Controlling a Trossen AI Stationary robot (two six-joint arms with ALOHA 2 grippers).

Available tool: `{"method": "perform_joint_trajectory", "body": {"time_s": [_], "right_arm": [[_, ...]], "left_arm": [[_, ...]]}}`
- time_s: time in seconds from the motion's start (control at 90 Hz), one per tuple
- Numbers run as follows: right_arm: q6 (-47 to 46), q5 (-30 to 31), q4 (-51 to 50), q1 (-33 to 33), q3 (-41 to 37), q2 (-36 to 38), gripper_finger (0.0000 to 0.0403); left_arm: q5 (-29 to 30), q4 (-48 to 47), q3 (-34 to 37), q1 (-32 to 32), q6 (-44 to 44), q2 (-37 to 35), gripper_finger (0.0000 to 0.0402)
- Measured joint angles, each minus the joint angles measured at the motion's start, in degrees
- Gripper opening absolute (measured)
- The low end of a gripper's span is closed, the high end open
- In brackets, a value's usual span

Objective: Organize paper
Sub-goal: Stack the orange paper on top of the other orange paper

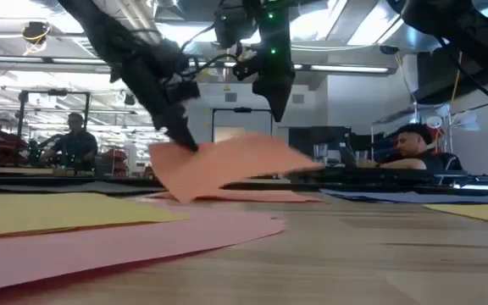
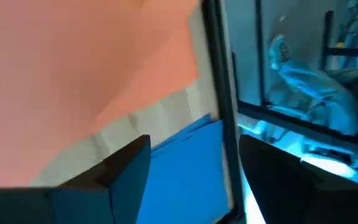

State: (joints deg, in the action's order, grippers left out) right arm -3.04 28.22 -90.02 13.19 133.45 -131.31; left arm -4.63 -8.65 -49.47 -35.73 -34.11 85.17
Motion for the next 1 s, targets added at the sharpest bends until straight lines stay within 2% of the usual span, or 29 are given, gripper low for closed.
{"method": "perform_joint_trajectory", "body": {"time_s": [0.133,0.267,0.433,0.578,0.7,0.833,1.0], "right_arm": [[-4.57,-4.76,0.23,-4.02,-1.09,0.0,0.0236],[-8.04,-0.9,0.12,-9.16,-7.19,0.01,0.0236],[-15.25,1.28,0.31,-12.98,-22.72,5.32,0.0236],[-28.25,1.54,0.13,-16.84,-37.61,12.97,0.0236],[-39.46,0.5,1.97,-21.58,-46.05,17.92,0.0236],[-46.63,-1.22,5.04,-25.81,-49.53,19.65,0.0236],[-49.08,-2.35,9.39,-28.02,-49.83,19.65,0.0236]], "left_arm": [[0.06,-3.35,-4.25,-0.21,-8.2,0.56,0.0001],[-0.04,-4.6,-8.0,-0.61,-16.05,1.54,0.0],[-1.32,-8.1,-13.42,-1.59,-22.75,4.78,0.0],[-2.48,-12.21,-18.22,-2.34,-26.74,9.96,0.0],[-2.46,-13.59,-22.28,-2.77,-29.56,14.12,0.0],[-2.53,-13.57,-25.86,-3.17,-30.88,18.29,0.0],[-2.55,-13.58,-29.24,-2.94,-30.82,22.87,0.0]]}}
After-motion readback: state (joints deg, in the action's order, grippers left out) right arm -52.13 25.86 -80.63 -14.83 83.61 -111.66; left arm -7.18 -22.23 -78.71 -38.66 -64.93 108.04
